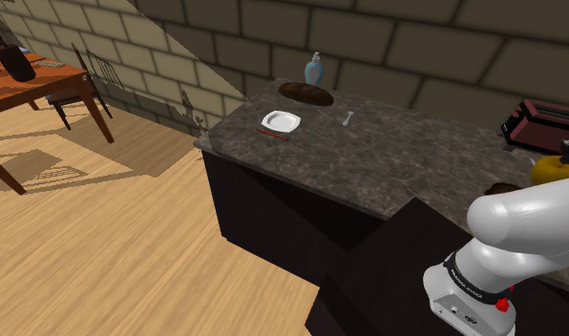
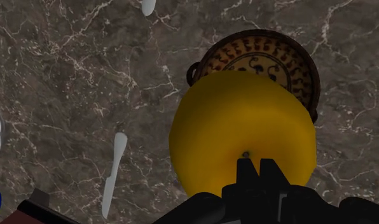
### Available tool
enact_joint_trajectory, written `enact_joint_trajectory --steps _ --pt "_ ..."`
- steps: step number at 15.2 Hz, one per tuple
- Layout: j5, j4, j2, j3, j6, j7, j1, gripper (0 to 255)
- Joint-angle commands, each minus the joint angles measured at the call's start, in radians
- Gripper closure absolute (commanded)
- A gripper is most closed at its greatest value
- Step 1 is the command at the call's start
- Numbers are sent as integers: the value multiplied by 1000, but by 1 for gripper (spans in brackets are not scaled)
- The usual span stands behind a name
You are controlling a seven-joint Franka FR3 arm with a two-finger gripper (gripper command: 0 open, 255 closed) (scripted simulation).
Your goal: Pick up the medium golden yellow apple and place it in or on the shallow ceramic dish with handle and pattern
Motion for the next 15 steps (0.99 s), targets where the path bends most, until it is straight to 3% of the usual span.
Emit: enact_joint_trajectory --steps 1,11,15 --pt "7 -16 20 -13 35 -5 6 255" --pt "95 -80 150 -97 212 -70 63 255" --pt "95 -80 150 -96 212 -70 63 255"
